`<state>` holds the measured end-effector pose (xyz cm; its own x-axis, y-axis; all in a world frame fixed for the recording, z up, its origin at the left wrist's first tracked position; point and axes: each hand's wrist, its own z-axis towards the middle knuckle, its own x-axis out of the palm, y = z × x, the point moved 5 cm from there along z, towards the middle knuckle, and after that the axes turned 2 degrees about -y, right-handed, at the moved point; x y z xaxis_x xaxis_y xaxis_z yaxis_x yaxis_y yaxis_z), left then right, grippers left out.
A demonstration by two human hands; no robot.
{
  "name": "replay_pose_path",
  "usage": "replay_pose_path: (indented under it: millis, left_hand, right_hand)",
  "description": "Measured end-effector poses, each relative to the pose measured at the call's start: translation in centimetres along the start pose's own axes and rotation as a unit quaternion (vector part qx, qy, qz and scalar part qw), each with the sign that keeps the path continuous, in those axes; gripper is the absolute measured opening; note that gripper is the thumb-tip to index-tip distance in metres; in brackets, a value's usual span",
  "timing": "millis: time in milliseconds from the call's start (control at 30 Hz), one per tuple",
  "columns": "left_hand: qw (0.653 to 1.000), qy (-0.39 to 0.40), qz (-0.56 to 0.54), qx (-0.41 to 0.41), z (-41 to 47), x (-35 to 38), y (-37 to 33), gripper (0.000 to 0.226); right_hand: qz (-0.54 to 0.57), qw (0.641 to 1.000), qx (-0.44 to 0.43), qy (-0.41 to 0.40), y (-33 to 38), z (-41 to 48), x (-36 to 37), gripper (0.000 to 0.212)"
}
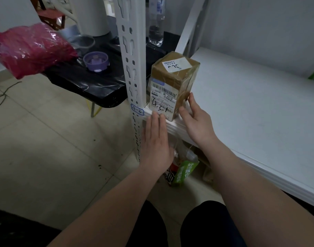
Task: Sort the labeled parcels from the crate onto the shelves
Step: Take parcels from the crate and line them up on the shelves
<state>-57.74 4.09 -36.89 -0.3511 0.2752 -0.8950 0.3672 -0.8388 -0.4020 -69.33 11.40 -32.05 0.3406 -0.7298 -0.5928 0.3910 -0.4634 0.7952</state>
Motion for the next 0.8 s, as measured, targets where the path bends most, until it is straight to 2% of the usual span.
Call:
replay_pose_path:
  millis: [100,300,800]
  left_hand:
    - [1.0,-0.003,0.004,0.0,0.2,0.0,0.0,0.087]
    - [1.0,0.006,0.008,-0.004,0.5,0.0,0.1,0.088]
    - [1.0,-0.014,0.02,-0.013,1.7,-0.2,0.5,0.089]
  right_hand:
    - [-0.028,1.0,0.0,0.011,-0.1,0.3,0.2,0.059]
    - [-0.056,0.998,-0.031,0.023,0.6,0.1,0.0,0.044]
    - [-0.077,0.995,-0.001,0.061,0.5,0.2,0.4,0.05]
